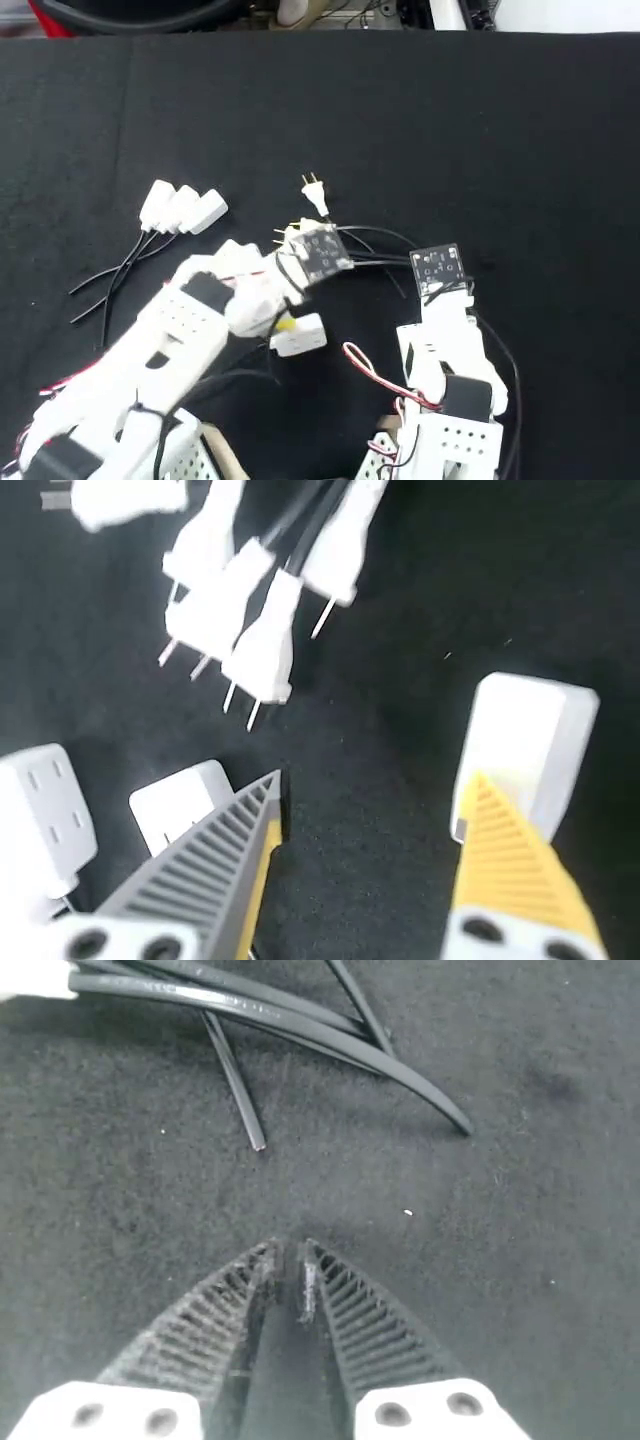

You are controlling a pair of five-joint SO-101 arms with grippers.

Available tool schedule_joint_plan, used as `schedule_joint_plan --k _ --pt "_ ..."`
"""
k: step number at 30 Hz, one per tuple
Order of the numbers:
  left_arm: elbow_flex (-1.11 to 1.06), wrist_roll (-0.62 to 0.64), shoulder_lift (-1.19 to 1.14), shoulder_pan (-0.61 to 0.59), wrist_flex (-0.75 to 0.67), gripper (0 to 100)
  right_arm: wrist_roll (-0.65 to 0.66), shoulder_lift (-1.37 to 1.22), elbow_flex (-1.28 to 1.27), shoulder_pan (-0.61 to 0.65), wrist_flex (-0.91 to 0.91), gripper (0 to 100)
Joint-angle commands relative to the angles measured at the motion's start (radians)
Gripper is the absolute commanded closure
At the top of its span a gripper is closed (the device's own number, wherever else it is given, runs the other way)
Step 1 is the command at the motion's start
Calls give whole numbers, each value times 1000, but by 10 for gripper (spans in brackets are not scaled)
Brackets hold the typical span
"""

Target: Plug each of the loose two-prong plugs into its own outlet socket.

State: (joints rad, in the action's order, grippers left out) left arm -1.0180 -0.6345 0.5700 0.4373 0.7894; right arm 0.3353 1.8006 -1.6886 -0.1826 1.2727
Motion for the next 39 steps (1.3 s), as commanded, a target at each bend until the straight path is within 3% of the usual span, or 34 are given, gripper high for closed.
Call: schedule_joint_plan --k 1,10,16,21,26,30,39 --pt "91 -14 -72 -48 -8 718 2 42 4 -15 3 962" --pt "177 -11 12 -61 112 719 -2 42 4 -11 -8 962" --pt "134 -8 331 -120 256 719 2 42 4 -14 -25 961" --pt "-56 8 669 -228 364 719 -17 42 62 -15 -25 961" --pt "-338 61 1022 -392 399 719 -207 31 188 5 -17 959" --pt "-510 63 1270 -561 408 719 -288 15 176 149 -58 959" --pt "-573 63 1200 -651 358 719 -611 -429 278 345 -328 858"
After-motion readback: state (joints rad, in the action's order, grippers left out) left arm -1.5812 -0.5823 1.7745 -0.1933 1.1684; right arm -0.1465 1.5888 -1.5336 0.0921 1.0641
